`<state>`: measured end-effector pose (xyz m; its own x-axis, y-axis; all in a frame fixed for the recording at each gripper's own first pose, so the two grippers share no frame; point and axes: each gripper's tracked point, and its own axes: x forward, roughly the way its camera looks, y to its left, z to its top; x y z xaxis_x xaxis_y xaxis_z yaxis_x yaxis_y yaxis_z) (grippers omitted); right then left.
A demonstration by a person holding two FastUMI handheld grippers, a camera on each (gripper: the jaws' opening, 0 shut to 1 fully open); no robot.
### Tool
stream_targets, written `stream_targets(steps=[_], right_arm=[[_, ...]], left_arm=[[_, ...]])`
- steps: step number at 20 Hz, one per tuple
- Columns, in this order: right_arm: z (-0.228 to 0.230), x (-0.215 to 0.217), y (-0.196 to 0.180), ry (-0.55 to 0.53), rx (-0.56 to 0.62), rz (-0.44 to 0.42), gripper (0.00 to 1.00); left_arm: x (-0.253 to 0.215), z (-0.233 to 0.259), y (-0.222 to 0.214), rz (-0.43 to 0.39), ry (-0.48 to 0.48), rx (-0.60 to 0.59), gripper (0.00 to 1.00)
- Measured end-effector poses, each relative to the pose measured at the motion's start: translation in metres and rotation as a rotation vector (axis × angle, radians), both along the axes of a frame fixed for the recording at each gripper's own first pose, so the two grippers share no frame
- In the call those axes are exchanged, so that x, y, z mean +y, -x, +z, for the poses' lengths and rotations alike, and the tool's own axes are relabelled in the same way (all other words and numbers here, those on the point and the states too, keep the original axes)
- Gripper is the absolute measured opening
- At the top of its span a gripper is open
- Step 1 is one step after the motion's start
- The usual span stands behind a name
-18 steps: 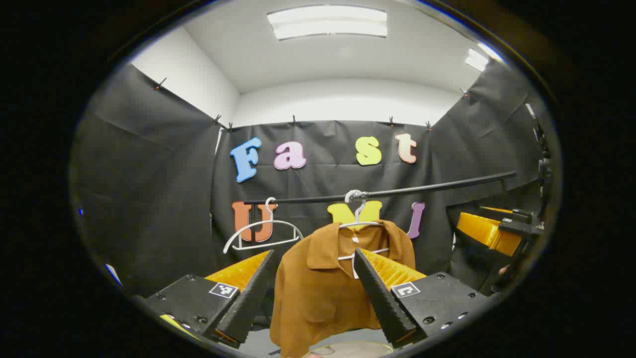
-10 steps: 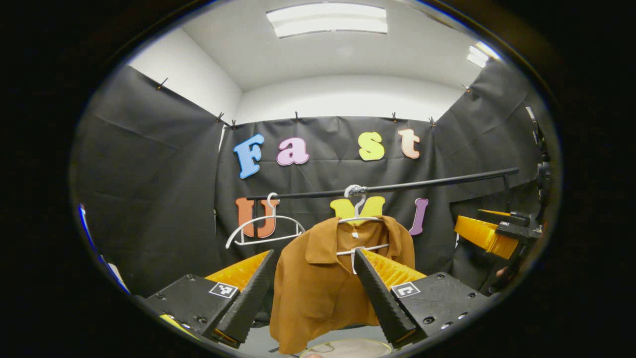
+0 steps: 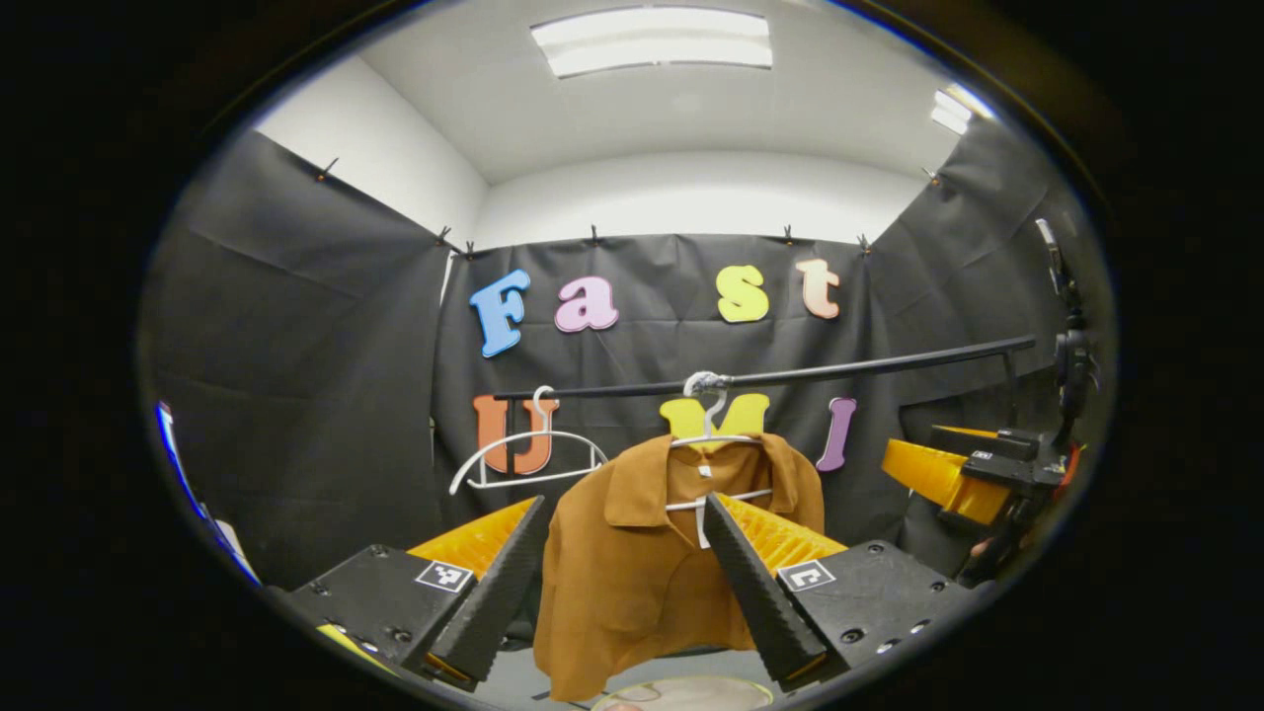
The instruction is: Grasp the clothes on the hanger with both hands and then place them into the laundry hamper below.
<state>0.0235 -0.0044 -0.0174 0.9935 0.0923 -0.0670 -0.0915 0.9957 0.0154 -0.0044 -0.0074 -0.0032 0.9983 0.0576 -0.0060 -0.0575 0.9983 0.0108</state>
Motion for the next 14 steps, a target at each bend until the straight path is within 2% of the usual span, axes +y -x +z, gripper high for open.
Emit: stream_targets(steps=[2, 8, 13, 14], right_arm=[[-0.006, 0.003, -0.002, 0.011, 0.021, -0.002, 1.0], [-0.025, 0.015, -0.007, 0.042, 0.064, -0.058, 0.99], [-0.036, 0.025, -0.005, 0.083, 0.09, -0.125, 1.0], [-0.038, 0.027, -0.004, 0.087, 0.096, -0.133, 1.0]], left_arm=[[0.007, -0.003, 0.001, 0.011, -0.001, 0.004, 1.0], [0.033, -0.015, -0.003, 0.025, 0.025, 0.045, 1.0], [0.037, -0.046, -0.013, -0.042, 0.053, 0.131, 1.0], [0.038, -0.049, -0.014, -0.054, 0.057, 0.143, 0.96]])
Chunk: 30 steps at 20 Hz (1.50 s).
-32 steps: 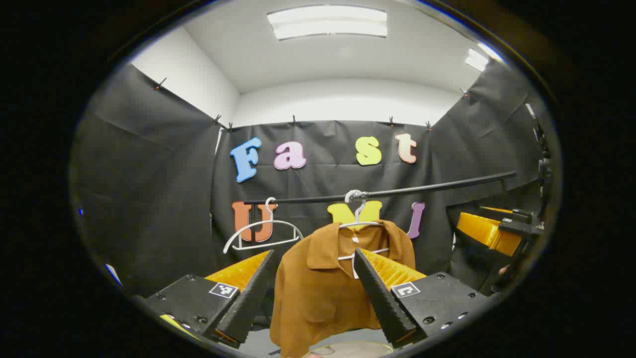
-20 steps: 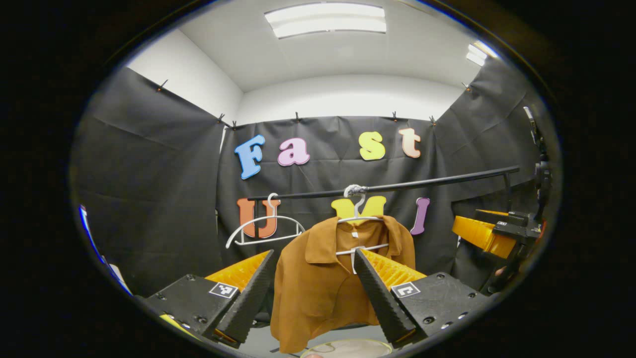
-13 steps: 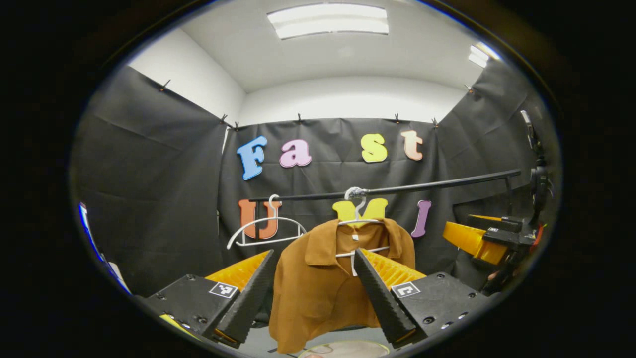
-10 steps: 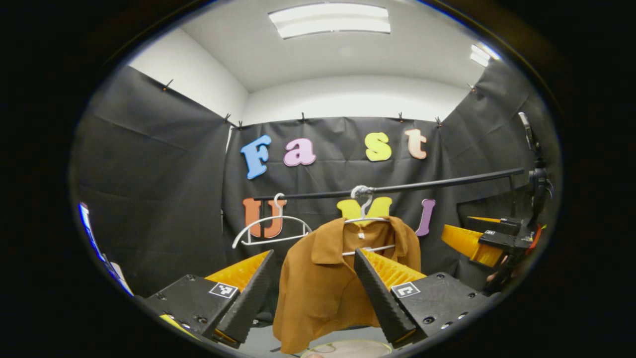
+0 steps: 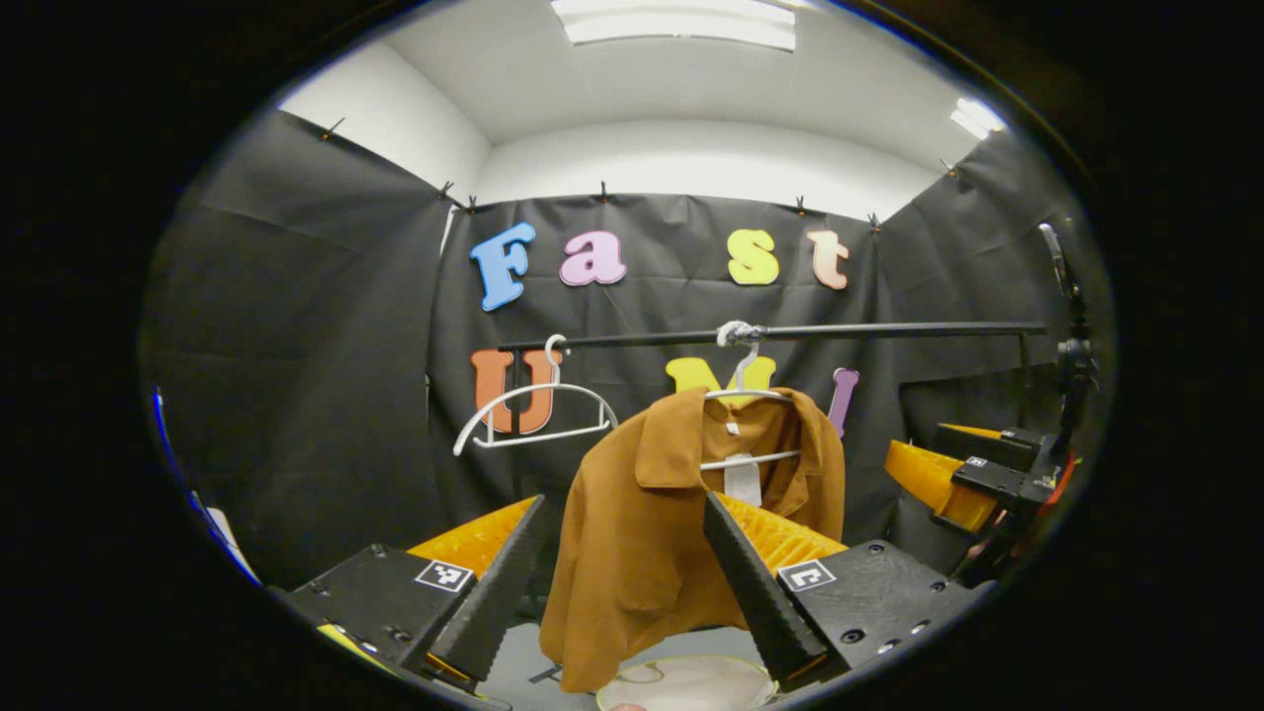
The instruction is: Grasp the clothes on the hanger with both hands and then place them into the laundry hamper below.
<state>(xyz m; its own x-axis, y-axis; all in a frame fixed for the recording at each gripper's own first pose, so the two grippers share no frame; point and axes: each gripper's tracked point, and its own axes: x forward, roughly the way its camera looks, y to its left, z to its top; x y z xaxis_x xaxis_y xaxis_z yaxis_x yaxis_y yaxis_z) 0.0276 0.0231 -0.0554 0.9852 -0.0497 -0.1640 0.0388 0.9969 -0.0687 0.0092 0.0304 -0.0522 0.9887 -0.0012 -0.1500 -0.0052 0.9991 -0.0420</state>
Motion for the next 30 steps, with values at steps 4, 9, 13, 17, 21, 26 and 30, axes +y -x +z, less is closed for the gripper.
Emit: stream_targets(steps=[4, 9, 13, 17, 21, 26, 30], right_arm=[[-0.005, 0.001, 0.002, 0.01, 0.018, -0.038, 1.0], [-0.023, -0.005, -0.017, -0.01, 0.086, -0.051, 1.0], [-0.04, -0.007, -0.04, -0.084, 0.141, -0.009, 1.0], [-0.057, -0.023, -0.079, -0.089, 0.16, 0.031, 1.0], [-0.078, -0.032, -0.116, -0.132, 0.192, 0.067, 1.0], [-0.095, -0.041, -0.144, -0.169, 0.231, 0.081, 1.0], [-0.104, -0.038, -0.166, -0.17, 0.246, 0.097, 1.0]], left_arm=[[-0.001, -0.007, -0.007, -0.041, 0.025, 0.02, 1.0], [-0.024, -0.015, -0.028, -0.068, 0.101, 0.032, 1.0], [-0.039, -0.04, -0.047, -0.04, 0.113, 0.078, 1.0], [-0.054, -0.043, -0.073, -0.014, 0.15, 0.08, 1.0], [-0.063, -0.06, -0.108, 0.017, 0.17, 0.107, 1.0], [-0.058, -0.091, -0.145, 0.082, 0.174, 0.172, 1.0], [-0.049, -0.103, -0.164, 0.155, 0.198, 0.194, 1.0]])
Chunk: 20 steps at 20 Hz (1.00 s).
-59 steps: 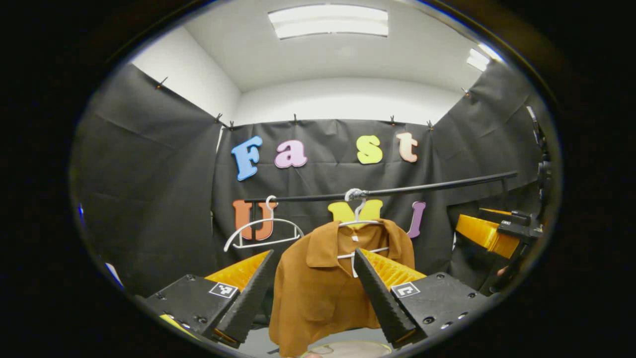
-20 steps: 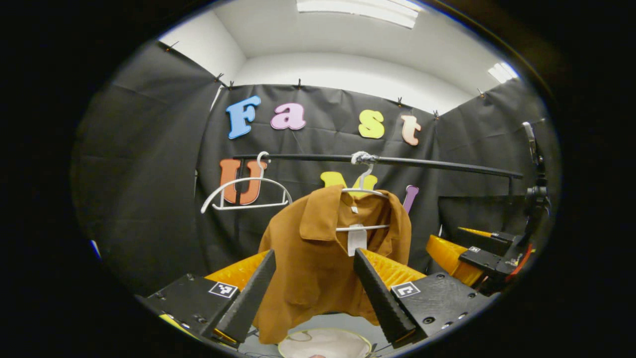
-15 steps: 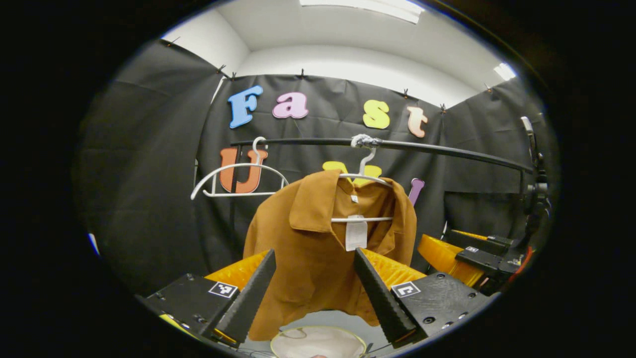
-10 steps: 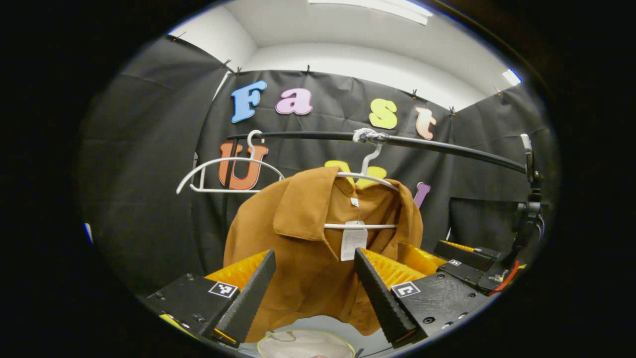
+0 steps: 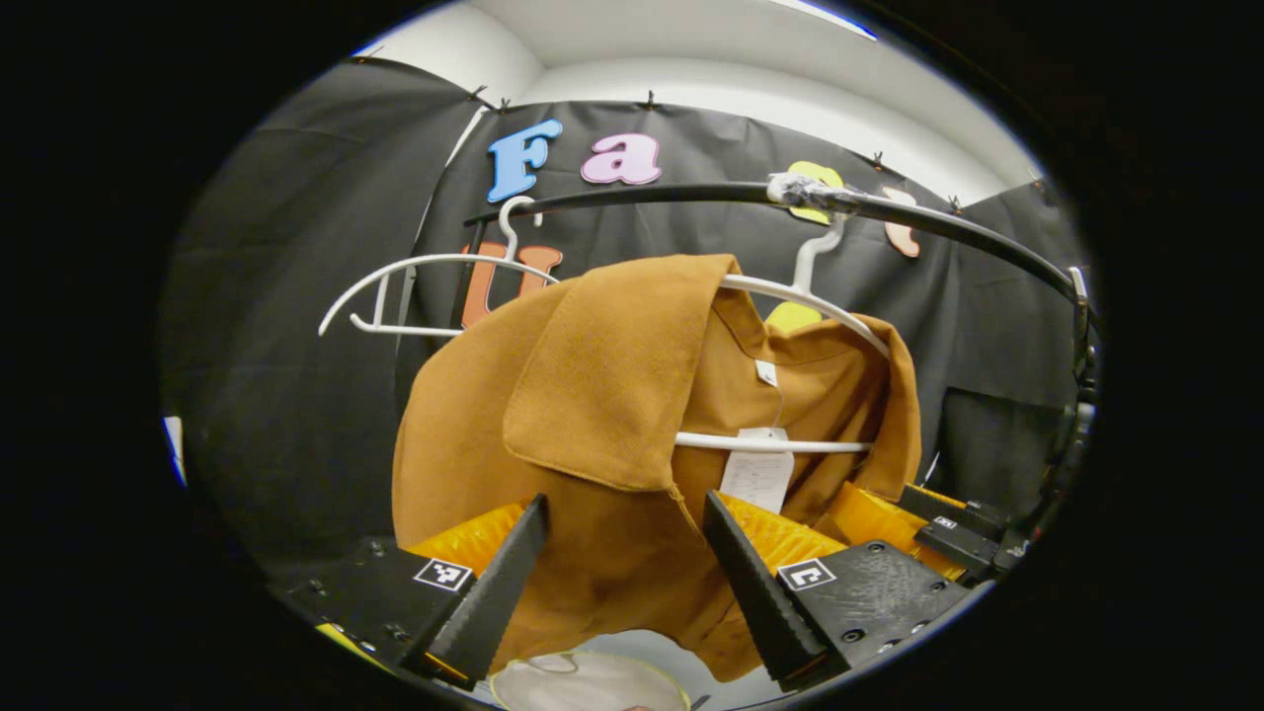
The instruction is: Grasp the clothes on the hanger with both hands and then place them into the laundry hamper below.
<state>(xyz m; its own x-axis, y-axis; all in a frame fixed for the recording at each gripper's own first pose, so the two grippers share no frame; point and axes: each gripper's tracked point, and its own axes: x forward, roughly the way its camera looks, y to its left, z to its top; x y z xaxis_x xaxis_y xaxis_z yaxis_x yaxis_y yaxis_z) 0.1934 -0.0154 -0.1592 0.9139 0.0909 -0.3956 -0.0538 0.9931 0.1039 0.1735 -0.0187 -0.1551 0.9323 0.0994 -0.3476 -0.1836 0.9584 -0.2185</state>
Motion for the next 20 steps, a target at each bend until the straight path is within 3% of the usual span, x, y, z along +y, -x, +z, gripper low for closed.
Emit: stream_targets(steps=[9, 15, 20], right_arm=[[-0.013, -0.005, -0.03, 0.037, -0.009, -0.018, 0.99], [-0.031, -0.006, -0.027, -0.105, 0.041, -0.026, 0.73], [-0.03, -0.008, -0.022, -0.169, 0.053, -0.012, 0.44]], left_arm=[[0.014, -0.007, -0.024, 0.104, -0.024, -0.014, 0.96], [0.016, -0.009, -0.027, 0.113, -0.023, -0.018, 0.53], [0.022, -0.012, -0.028, 0.113, 0.02, 0.002, 0.17]])
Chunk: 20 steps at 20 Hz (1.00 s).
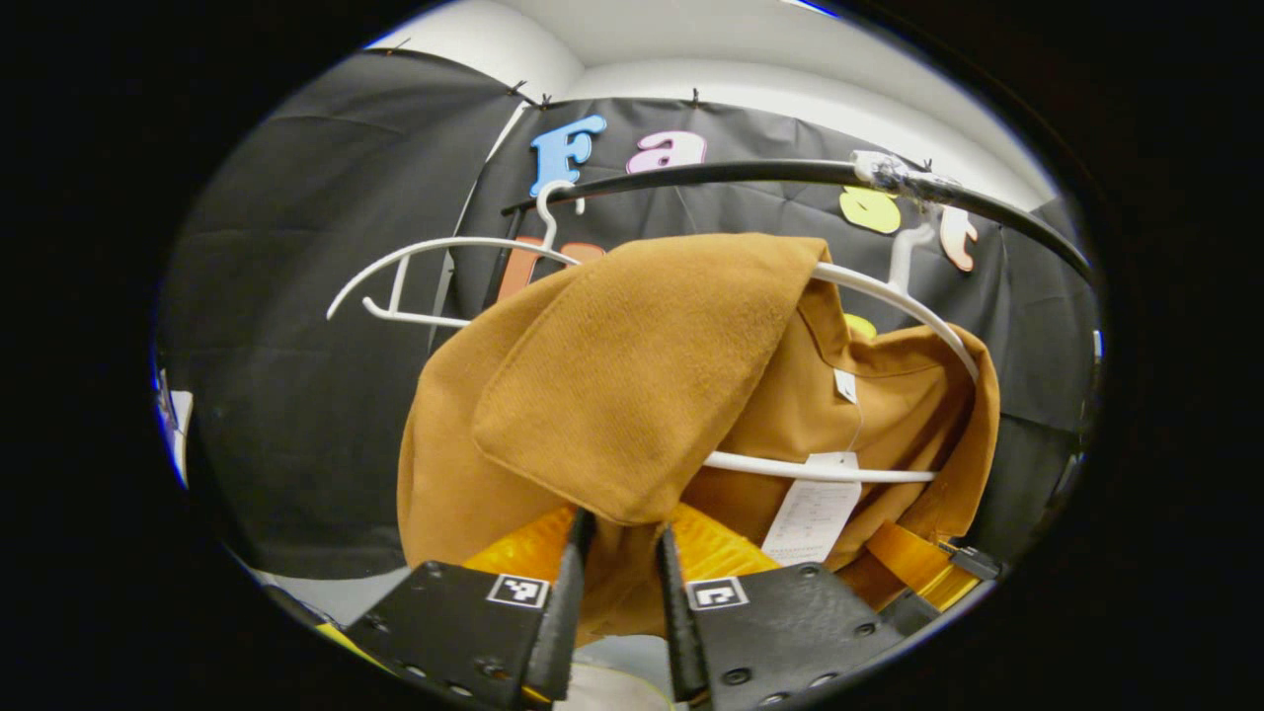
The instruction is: Grasp the clothes on the hanger with both hands and then place them into the laundry hamper below.
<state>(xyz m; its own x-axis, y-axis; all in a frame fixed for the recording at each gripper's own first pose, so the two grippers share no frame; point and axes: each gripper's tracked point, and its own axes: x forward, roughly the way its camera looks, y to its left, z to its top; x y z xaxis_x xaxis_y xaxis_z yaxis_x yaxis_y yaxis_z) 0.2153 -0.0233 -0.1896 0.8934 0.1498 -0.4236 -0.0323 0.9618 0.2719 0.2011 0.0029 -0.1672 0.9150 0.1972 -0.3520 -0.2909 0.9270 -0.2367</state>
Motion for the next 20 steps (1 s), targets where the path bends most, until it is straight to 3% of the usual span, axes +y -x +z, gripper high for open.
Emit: stream_targets(steps=[1, 2, 3, 5, 6, 8, 12, 13, 20], right_arm=[[0.001, -0.001, 0.0, -0.003, -0.001, -0.002, 0.39], [0.002, -0.004, 0.001, -0.007, -0.002, -0.007, 0.24], [0.004, -0.008, 0.001, -0.02, -0.009, -0.025, 0.21], [0.006, -0.027, -0.001, -0.05, -0.018, -0.11, 0.19], [0.006, -0.032, -0.002, -0.081, -0.02, -0.136, 0.14], [0.008, -0.038, -0.001, -0.135, -0.017, -0.157, 0.1], [0.02, -0.059, -0.001, -0.144, -0.066, -0.211, 0.08], [0.023, -0.062, -0.002, -0.155, -0.073, -0.226, 0.08], [0.04, -0.089, 0.001, -0.183, -0.12, -0.317, 0.07]], left_arm=[[0.0, -0.001, 0.0, -0.004, 0.013, 0.005, 0.1], [-0.003, -0.001, 0.001, -0.017, 0.03, 0.007, 0.21], [-0.006, 0.0, 0.002, -0.031, 0.041, 0.005, 0.14], [-0.009, 0.004, 0.009, -0.055, 0.049, -0.004, 0.13], [-0.009, 0.005, 0.009, -0.068, 0.053, -0.011, 0.07], [-0.009, 0.007, 0.016, -0.086, 0.052, -0.01, 0.06], [0.004, 0.013, 0.021, -0.096, 0.042, -0.013, 0.07], [0.007, 0.016, 0.024, -0.097, 0.044, -0.019, 0.01], [0.032, 0.045, 0.042, -0.085, 0.031, -0.064, 0.01]])
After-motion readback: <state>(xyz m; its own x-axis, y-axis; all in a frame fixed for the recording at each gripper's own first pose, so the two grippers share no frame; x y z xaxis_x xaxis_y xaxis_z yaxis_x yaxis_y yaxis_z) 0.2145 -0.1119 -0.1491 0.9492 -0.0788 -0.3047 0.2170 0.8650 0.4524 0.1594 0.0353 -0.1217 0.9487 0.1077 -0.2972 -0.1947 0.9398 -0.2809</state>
